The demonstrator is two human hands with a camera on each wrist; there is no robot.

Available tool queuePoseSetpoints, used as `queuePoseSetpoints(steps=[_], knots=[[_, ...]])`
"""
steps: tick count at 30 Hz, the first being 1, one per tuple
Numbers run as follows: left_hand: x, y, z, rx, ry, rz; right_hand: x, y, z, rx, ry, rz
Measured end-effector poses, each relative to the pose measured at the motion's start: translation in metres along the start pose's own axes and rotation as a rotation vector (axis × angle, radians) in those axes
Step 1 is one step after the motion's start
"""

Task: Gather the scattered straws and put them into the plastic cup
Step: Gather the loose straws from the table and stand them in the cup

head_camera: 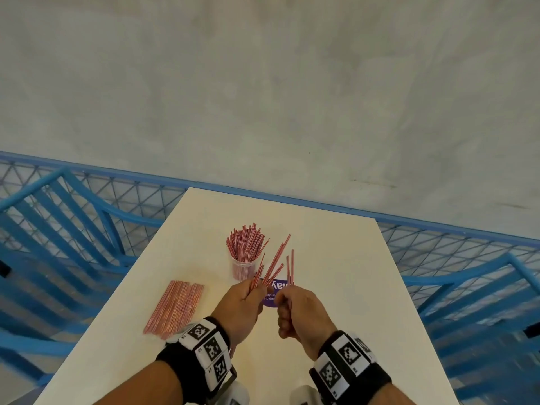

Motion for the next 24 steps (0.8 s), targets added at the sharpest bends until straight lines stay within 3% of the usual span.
queuePoseSetpoints(steps=[7,13,18,24], knots=[[0.0,0.0,0.014,0.138,-0.155,0.05,-0.005,-0.005,-0.012,-0.231,-0.06,-0.139],[0.001,0.002,0.021,0.139,-0.182,0.04,-0.013,-0.011,-0.019,-0.365,-0.103,-0.22],[0.007,-0.003,0.017,0.164,-0.177,-0.046,-0.021,-0.016,-0.022,-0.509,0.017,-0.337],[0.014,-0.003,0.014,0.293,-0.184,-0.066,-0.013,-0.017,-0.019,-0.563,0.103,-0.295]])
Point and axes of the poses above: each hand's wrist, its own x-axis towards the middle knuckle, its own y-axis out of the back of the hand, z = x × y, the point moved 4 cm from there along x, towards the middle knuckle, and after that the axes turned 5 degrees about z, right-handed, at the moved point
